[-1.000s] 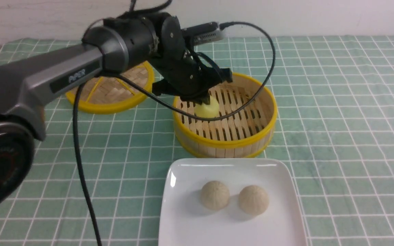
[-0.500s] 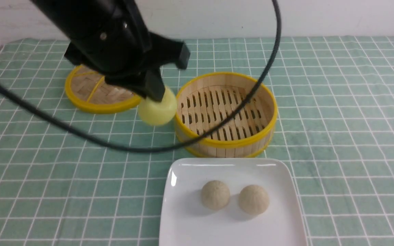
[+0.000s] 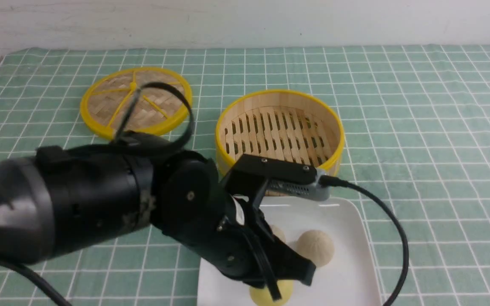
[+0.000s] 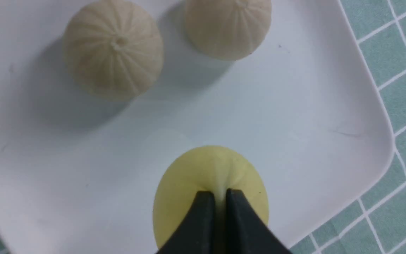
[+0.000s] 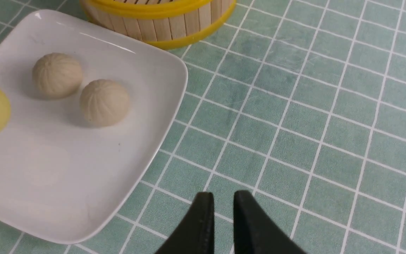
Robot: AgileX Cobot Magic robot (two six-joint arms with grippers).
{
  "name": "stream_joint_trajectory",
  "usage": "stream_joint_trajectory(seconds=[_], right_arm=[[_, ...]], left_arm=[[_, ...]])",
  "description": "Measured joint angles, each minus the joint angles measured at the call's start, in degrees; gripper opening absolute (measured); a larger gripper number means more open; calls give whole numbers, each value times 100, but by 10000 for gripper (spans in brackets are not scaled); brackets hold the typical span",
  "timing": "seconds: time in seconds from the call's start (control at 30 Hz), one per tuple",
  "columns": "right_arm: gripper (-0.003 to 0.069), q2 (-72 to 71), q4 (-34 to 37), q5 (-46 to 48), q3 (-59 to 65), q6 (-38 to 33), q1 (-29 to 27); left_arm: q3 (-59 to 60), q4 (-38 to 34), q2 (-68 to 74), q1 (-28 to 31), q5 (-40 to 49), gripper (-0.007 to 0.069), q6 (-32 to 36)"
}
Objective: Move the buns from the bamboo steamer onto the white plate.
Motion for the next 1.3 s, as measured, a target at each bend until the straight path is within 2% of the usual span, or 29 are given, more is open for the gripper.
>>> stream_joint_trajectory(seconds=[0.2,0.3,0.33,0.37,0.47,0.6,0.63,0.67,0.83,0.97,1.3], right_arm=[[102,-216,11,111,0,0,0],[43,-607,-4,416,-58,0,0],[38,-636,-10,433,-71,0,0],[2,-889,-57,548,-125,0,0],[-14,-1351,-165,595,-170,0,0],[-14,-1929,-158,325,-54,0,0],[-14,-2171,-44,-173,166,0,0],[-14,-2171,-20,-173,201,0,0],[-11,-2389,506,-2588,1576,0,0],[-9,-2389,565,-3519,2092,0,0],[-8,-2389,598,-3719,2115,0,0]], left_arm=[[-1,-15,602,-25,-242,211,-431],[-36,-19,620,-25,-236,331,-516],[-47,-19,620,-25,-236,331,-516],[-148,36,578,-25,-216,374,-528],[-388,237,424,-25,-94,415,-532],[-713,648,233,-25,140,422,-540],[-817,790,174,-25,223,419,-553],[-827,804,174,-25,223,419,-553],[-907,949,147,-25,370,382,-570],[-907,958,147,-20,420,338,-570],[-907,958,147,-20,482,267,-570]])
